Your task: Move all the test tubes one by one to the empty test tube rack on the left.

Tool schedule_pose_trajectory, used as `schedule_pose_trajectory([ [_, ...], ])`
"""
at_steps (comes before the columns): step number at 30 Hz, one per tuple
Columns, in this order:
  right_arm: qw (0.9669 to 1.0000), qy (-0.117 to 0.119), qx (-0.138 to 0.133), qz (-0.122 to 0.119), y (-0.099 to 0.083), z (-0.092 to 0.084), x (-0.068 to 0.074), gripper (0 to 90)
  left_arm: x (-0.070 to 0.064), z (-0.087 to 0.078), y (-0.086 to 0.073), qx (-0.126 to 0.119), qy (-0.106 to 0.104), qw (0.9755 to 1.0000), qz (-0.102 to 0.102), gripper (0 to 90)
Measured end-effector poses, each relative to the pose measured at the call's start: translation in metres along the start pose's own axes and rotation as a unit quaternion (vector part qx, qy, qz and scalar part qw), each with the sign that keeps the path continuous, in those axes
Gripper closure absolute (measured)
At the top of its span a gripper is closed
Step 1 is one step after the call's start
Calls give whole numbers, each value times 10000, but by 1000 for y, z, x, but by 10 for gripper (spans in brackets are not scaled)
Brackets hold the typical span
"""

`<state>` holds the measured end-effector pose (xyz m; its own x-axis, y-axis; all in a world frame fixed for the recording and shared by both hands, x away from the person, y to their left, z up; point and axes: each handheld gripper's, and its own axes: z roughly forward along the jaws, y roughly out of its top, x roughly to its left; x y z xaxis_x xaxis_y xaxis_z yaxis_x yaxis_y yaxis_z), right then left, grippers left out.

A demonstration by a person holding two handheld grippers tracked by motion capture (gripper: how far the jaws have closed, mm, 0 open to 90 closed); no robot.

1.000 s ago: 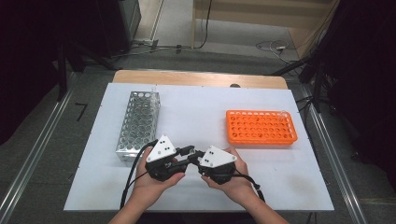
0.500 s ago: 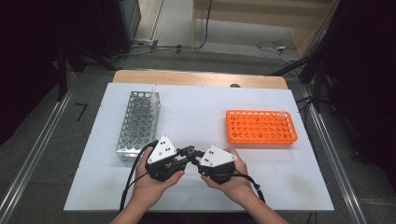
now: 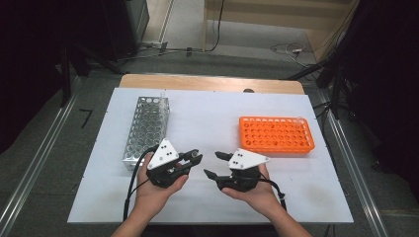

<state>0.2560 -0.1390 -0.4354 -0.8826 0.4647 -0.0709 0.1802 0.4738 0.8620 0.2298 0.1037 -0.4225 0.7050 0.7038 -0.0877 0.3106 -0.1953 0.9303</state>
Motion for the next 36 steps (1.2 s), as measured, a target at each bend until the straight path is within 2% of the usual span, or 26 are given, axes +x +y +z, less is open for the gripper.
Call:
schedule_pose_trajectory([
  [4, 9997, -41, -103, 227, -6, -15, -10, 201, 11, -5, 2, -45, 137, 9999, -56, 761],
  [7, 9991, -46, -203, 370, -11, -26, -16, 164, 20, -10, 4, -102, 250, 9996, -118, 761],
  [14, 9982, -115, -224, 538, -24, -45, -31, 0, 41, -22, 8, -139, 527, 9984, -156, 761],
  [22, 9965, -264, -283, 743, -38, -68, -46, 0, 62, -29, 16, -211, 812, 9963, -170, 761],
  [28, 9952, -487, -255, 813, -48, -82, -51, 0, 79, -31, 24, -239, 990, 9946, -211, 761],
  [36, 9930, -629, -240, 969, -60, -98, -59, 0, 100, -30, 30, -259, 1228, 9917, -288, 761],
])
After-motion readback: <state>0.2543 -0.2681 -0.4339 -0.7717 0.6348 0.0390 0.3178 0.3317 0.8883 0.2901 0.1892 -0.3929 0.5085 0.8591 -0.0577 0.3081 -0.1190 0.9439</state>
